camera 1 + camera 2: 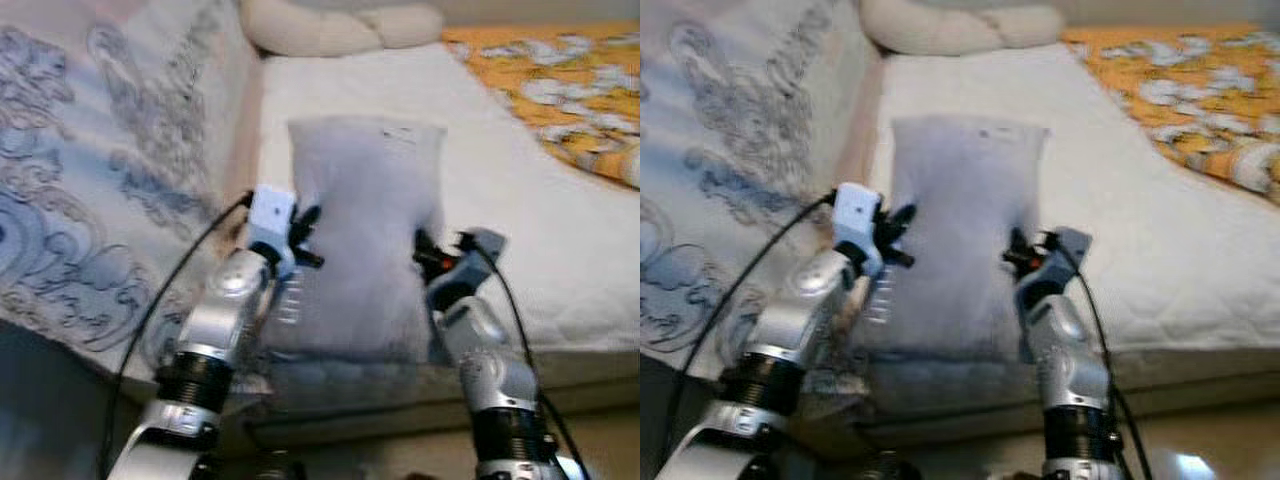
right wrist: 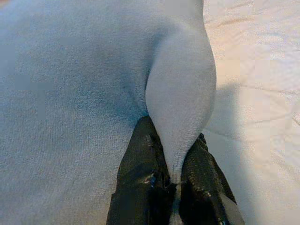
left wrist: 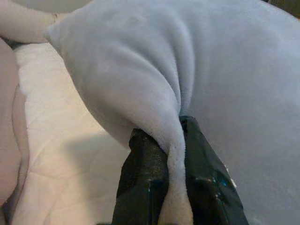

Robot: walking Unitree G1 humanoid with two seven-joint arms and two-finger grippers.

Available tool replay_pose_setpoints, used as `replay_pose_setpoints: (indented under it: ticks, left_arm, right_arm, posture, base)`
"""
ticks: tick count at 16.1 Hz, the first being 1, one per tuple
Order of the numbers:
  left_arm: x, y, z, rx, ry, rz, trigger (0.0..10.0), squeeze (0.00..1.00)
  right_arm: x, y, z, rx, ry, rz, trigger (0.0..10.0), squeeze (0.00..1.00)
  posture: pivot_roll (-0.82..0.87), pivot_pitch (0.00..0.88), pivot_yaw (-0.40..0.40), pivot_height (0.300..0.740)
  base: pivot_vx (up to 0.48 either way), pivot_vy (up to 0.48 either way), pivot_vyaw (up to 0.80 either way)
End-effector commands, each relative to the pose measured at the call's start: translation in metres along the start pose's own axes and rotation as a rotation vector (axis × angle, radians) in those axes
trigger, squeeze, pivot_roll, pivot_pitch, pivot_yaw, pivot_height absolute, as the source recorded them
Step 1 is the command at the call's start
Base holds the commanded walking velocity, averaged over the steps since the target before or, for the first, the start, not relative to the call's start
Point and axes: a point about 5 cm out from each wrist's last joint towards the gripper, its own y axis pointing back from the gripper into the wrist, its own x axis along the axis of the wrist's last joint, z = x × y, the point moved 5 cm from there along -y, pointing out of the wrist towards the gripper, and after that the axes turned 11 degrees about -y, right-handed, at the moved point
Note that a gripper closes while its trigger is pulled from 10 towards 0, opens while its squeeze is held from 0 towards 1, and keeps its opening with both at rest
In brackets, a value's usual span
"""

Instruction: Clean up the room

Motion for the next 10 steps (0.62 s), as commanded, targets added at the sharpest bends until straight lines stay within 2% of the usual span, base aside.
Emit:
replay_pose_setpoints:
  ticks: [1, 2, 10]
  left_arm:
    - [0.0108, -0.0018, 0.0011, -0.005, -0.011, 0.042, 10.0, 0.0]
    - [0.0113, -0.0021, 0.0022, -0.009, -0.01, 0.044, 10.0, 0.0]
    - [0.014, -0.0038, 0.0, -0.002, -0.01, 0.051, 10.0, 0.0]
  right_arm:
    - [0.0119, -0.0014, 0.0002, -0.002, 0.012, 0.041, 10.0, 0.0]
    - [0.0127, -0.0011, 0.0006, -0.003, 0.012, 0.045, 10.0, 0.0]
    - [0.0114, -0.0025, -0.0008, 0.007, 0.039, 0.032, 10.0, 0.0]
  posture:
    - [0.01, 0.0, 0.054, 0.74]
    - [0.01, 0.0, 0.054, 0.74]
    - [0.01, 0.0, 0.054, 0.74]
  base:
    - [0.0, 0.0, -0.8]
    - [0.0, 0.0, -0.8]
    - [0.265, 0.0, 0.0]
